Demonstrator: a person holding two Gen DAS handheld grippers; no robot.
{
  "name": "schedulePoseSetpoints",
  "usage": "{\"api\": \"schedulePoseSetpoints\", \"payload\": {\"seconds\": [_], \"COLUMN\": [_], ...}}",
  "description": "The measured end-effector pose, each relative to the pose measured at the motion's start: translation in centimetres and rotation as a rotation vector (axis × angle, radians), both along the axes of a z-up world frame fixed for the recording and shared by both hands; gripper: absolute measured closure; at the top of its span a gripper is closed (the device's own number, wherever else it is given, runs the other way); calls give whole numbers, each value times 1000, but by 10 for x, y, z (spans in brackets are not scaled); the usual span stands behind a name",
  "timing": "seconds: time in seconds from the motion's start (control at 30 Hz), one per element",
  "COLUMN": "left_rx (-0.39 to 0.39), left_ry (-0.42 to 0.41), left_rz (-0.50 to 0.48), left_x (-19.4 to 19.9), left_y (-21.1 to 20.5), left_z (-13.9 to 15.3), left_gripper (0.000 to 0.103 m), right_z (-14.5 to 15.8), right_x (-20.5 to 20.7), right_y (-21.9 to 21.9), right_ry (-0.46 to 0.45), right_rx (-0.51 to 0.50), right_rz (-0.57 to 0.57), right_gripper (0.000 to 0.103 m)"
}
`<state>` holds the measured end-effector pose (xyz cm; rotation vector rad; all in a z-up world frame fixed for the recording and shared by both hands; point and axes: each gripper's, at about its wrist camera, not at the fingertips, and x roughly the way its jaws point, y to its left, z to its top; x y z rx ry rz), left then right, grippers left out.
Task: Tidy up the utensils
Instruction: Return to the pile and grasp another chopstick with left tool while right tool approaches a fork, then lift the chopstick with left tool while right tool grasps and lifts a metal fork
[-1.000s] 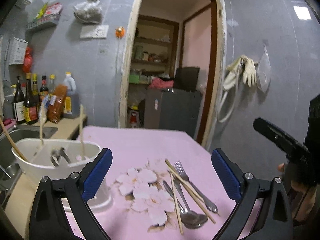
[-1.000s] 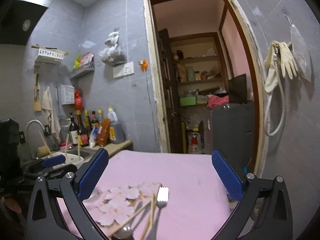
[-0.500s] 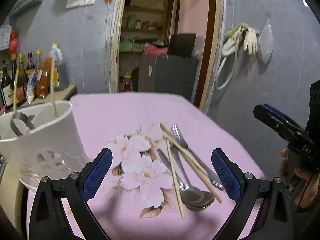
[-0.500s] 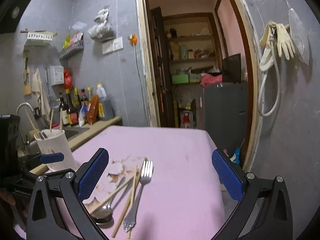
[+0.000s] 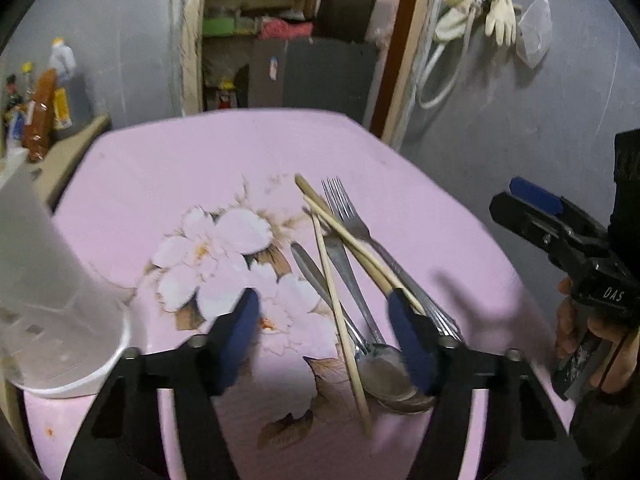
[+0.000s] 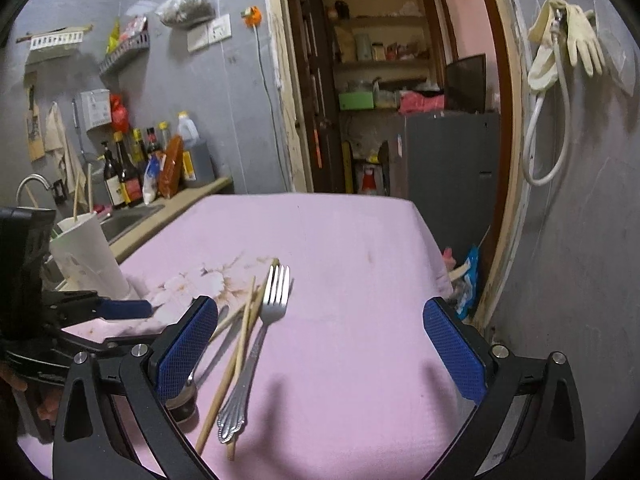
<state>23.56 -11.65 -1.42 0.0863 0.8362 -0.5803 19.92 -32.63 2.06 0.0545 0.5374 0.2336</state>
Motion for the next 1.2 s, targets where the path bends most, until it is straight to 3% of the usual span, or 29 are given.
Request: {"api": "schedulePoseSetpoints", "payload": {"seconds": [0.07, 0.23, 0.43, 0.7, 1.0, 1.2], "left_rx": [13, 19, 34, 20, -71, -53], "left_ry": [41, 124, 156, 176, 173, 180], "left_rz": [-15, -3, 38, 67, 131, 138], "left_x": [7, 25, 41, 39, 32, 33], "left_y": [-4, -9, -7, 0, 22, 22], "left_z": [-5, -16, -16, -14, -10, -8], "left_gripper": [61, 72, 87, 95, 100, 100], "right_z": [-3, -14, -27, -40, -44, -48], "right_x": [4, 16, 29, 44, 66, 92], "right_y": [0, 4, 21, 43, 55, 67], "right_ry": [27, 105, 204, 302, 332, 361], "right_rx": [-7, -22, -48, -103, -164, -204], "right_rz": [5, 33, 93, 159, 151, 155], "right_gripper": [11, 32, 47, 58, 59, 59]}}
